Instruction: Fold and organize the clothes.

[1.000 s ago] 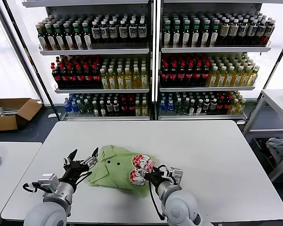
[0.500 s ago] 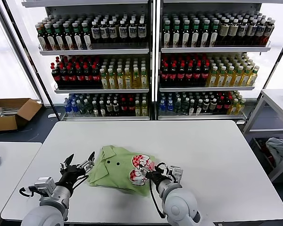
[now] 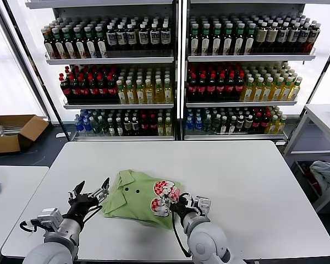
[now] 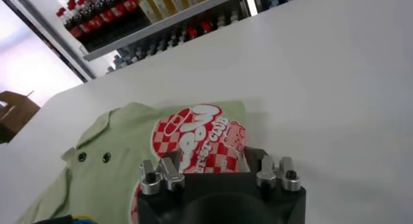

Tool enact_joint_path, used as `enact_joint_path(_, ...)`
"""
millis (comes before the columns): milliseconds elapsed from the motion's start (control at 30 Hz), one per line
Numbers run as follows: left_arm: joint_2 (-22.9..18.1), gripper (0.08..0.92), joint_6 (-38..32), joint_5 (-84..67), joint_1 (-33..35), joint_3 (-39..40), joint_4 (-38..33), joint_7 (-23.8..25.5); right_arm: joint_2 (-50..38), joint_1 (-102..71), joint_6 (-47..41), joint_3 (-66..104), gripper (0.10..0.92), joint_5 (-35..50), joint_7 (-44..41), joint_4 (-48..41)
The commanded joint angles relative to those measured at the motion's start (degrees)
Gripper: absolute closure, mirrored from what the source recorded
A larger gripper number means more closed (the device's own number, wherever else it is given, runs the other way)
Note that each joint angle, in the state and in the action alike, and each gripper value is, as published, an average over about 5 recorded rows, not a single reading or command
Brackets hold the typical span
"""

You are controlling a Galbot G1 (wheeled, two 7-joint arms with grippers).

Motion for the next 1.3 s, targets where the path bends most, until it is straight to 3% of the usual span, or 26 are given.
enact_joint_path(33, -0.15, 0.177, 0.13, -0.17, 0.59, 0.0, -0.37, -0.09, 0.24, -0.58, -0.06, -0.23, 0.381, -1.2, 0.71, -1.4)
enact_joint_path(167, -0.16, 0.177, 0.26, -0.18, 0.48, 0.19, -0.55, -0.17, 0.7, -0.64, -0.06, -0.47, 0.443, -1.56, 0.72, -2.02)
enact_joint_path(400, -0.37, 0.177, 0.21, -0.19, 0.92, -0.07, -0.8, -0.18, 0.89, -0.96, -0.02, -0.51, 0.634, -2.81, 0.03, -2.04)
enact_joint_path(700, -0.65, 0.177, 0.23, -0.23, 0.74, -0.01, -1.53, -0.16, -5.82, 3.6, -0.13, -0.67, 0.9, -12.7, -5.0, -1.17)
enact_joint_path(900, -1.1, 0.177, 0.22, -0.16, 0.55, 0.28, -1.69, -0.17, -13.52, 11.04, -0.22, -0.12, 0.918, -18.51, -11.6, -7.01)
enact_joint_path(1100, -1.57, 0.177, 0.22, -0.03, 0.51, 0.59, -1.81, -0.17, -14.68, 11.59, -0.11, 0.57, 0.918, -26.94, -17.17, -13.99)
enact_joint_path(1300, -1.72, 0.177, 0.25, 0.16, 0.42, 0.72, -1.36, -0.24, -12.51, 7.83, -0.07, 3.08, 0.792, -29.01, -17.29, -9.97)
